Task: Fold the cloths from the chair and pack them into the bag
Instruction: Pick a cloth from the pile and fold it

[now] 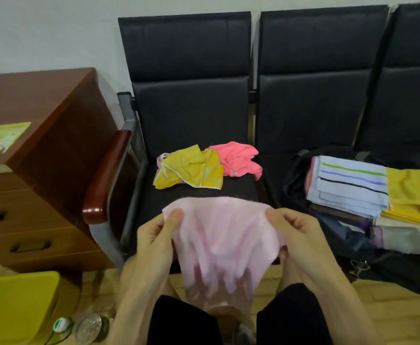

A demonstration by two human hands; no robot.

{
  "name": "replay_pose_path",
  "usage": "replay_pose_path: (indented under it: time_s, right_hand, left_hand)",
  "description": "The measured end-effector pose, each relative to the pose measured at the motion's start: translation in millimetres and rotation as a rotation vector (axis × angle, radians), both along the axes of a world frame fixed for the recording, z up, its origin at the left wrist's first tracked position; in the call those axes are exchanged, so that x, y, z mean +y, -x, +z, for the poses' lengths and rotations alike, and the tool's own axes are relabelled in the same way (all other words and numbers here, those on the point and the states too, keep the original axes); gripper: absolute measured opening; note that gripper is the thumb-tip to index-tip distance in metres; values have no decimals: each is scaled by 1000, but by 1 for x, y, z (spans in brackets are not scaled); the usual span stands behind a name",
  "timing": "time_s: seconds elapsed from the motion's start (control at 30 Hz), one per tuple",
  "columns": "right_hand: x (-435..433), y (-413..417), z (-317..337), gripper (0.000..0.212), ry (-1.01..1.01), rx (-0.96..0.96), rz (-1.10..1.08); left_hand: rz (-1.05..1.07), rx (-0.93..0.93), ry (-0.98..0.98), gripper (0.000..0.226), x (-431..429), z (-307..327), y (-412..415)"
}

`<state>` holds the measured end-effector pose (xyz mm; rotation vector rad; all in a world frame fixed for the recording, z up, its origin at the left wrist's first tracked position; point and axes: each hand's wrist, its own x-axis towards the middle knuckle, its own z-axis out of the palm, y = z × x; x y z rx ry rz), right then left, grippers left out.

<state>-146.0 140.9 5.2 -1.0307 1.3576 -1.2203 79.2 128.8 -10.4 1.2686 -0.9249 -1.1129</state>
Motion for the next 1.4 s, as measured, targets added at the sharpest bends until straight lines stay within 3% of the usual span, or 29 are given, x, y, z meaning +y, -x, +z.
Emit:
replay_pose_path:
  time_s: [0.23,0.33,0.6,0.8,0.93,1.07,1.13,1.2,1.27,1.33,1.4]
  right_hand:
    - [-2,-27,5,38,10,-36,74]
    - [-3,-33,5,25,-12,-34,85]
    - [-2,-39,5,16,-53,-22,58]
    - [-1,-39,10,23,-73,-41,100]
    - [2,-38,19,48,-72,-59,192]
    - [4,-35,34,48,-61,-173,300]
    - [2,-33,25,38,-29,-126,242]
    - [-6,-28,1,25,-17,-73,29]
    - [-17,-20,-20,56,-58,-39,-60]
    - [-33,-11,-34,92,-129,-85,76]
    - [-47,-8,-38,92,-151,-173,315]
  left_hand:
    - [-176,-21,76,23,2,-1,25]
    - [-277,-67,103,17,5,7,34]
    - [-335,-140,159,19,12,6,38]
    - [-363,-209,179,16,15,1,37]
    - [-392,-319,191,40,12,3,36]
    - [-265,-389,280,23,1,1,36]
    - [-253,-301,274,10,-5,3,34]
    - [-255,-256,272,11,-14,11,28]
    - [-291,-270,300,19,-22,22,23]
    - [-339,-292,335,23,-30,33,19]
    - [-391,-313,353,23,-36,43,14]
